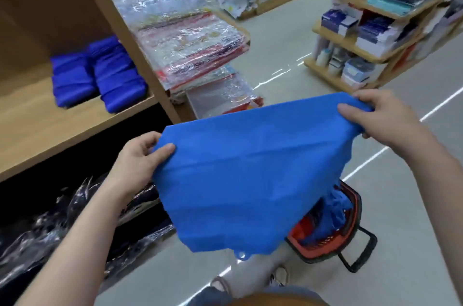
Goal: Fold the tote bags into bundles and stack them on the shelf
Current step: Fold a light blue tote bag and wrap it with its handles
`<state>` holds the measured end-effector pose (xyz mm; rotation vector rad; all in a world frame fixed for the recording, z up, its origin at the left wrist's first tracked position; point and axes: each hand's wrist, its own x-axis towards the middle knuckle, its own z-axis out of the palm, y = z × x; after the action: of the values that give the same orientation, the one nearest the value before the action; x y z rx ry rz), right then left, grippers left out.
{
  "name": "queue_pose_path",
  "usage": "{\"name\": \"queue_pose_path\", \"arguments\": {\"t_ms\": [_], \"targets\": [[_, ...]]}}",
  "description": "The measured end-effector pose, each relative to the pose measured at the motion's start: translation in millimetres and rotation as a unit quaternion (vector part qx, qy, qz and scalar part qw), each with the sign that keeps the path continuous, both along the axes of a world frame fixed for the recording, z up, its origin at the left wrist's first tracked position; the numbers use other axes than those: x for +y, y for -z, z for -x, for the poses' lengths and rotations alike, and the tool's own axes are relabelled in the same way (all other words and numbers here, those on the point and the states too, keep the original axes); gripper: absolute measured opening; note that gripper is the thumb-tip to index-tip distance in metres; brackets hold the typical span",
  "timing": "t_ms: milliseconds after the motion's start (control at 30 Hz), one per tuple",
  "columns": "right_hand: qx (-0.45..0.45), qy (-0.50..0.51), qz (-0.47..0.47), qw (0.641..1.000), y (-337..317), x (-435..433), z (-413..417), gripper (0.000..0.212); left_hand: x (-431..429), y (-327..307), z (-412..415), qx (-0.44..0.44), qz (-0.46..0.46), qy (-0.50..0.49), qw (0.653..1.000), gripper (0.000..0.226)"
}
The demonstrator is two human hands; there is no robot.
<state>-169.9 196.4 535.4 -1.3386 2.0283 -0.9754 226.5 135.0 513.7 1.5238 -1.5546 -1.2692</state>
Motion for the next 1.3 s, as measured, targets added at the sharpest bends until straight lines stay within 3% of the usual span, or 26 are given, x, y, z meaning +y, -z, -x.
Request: {"name": "queue_pose_path", "arguments": {"t_ms": [100,200,300,367,433,533,600,667,733,800,900,1000,1067,1167,1300], "targets": [[-0.007,-0.116,-0.046,0.992,-12.8,-16.2,-49.0,0.016,18.9,2.2,-57.4,-0.063,0.076,-0.081,0.992,0.007],[0.051,-0.238,-0.089,0.966,-20.9,-25.5,-99.2,0.038,41.1,-10.6,-118.6,-0.081,0.084,-0.150,0.982,0.009],[0.105,-0.278,-0.076,0.952,-17.7,-33.6,-153.8,0.037,74.4,-29.0,-176.4,-0.045,0.020,-0.103,0.993,0.020],[0.133,-0.292,-0.059,0.945,-16.9,-35.1,-193.3,0.023,99.9,-39.8,-216.0,-0.081,-0.015,-0.057,0.995,0.023],[0.138,-0.302,-0.049,0.942,-18.9,-34.8,-234.0,0.020,124.9,-50.2,-256.2,-0.148,-0.012,-0.073,0.986,0.018],[0.012,-0.319,-0.056,0.946,-29.9,-30.1,-292.6,0.016,153.1,-61.0,-318.9,-0.252,0.039,-0.172,0.952,0.007],[-0.114,-0.323,-0.070,0.937,-39.1,-26.6,-335.0,0.011,169.2,-69.0,-358.2,-0.283,0.073,-0.238,0.926,0.012],[-0.177,-0.314,-0.062,0.931,-50.5,-28.9,-379.2,0.013,182.4,-78.1,-393.5,-0.285,0.096,-0.271,0.915,0.014],[-0.225,-0.310,-0.047,0.923,-63.5,-38.8,-421.8,0.019,189.9,-90.2,-421.4,-0.230,0.091,-0.302,0.921,0.020],[-0.276,-0.293,-0.030,0.915,-83.1,-51.7,-463.8,0.028,191.5,-105.2,-443.8,-0.085,0.086,-0.365,0.923,0.025],[-0.343,-0.248,0.042,0.905,-129.8,-72.4,-518.6,0.046,188.2,-135.3,-461.6,0.072,0.155,-0.483,0.859,0.029],[-0.335,-0.255,0.224,0.879,-189.8,-86.8,-550.1,0.046,180.1,-174.2,-485.4,0.144,0.266,-0.527,0.794,0.026],[-0.317,-0.284,0.336,0.840,-218.5,-91.2,-554.6,0.041,177.1,-196.6,-505.0,0.176,0.314,-0.493,0.792,0.020],[-0.210,-0.322,0.444,0.809,-220.1,-89.0,-558.0,0.011,177.1,-208.1,-526.2,0.039,0.354,-0.422,0.834,0.019],[-0.025,-0.394,0.510,0.764,-159.5,-115.9,-574.9,0.017,153.9,-181.1,-533.7,-0.111,0.313,-0.391,0.858,0.042]]}}
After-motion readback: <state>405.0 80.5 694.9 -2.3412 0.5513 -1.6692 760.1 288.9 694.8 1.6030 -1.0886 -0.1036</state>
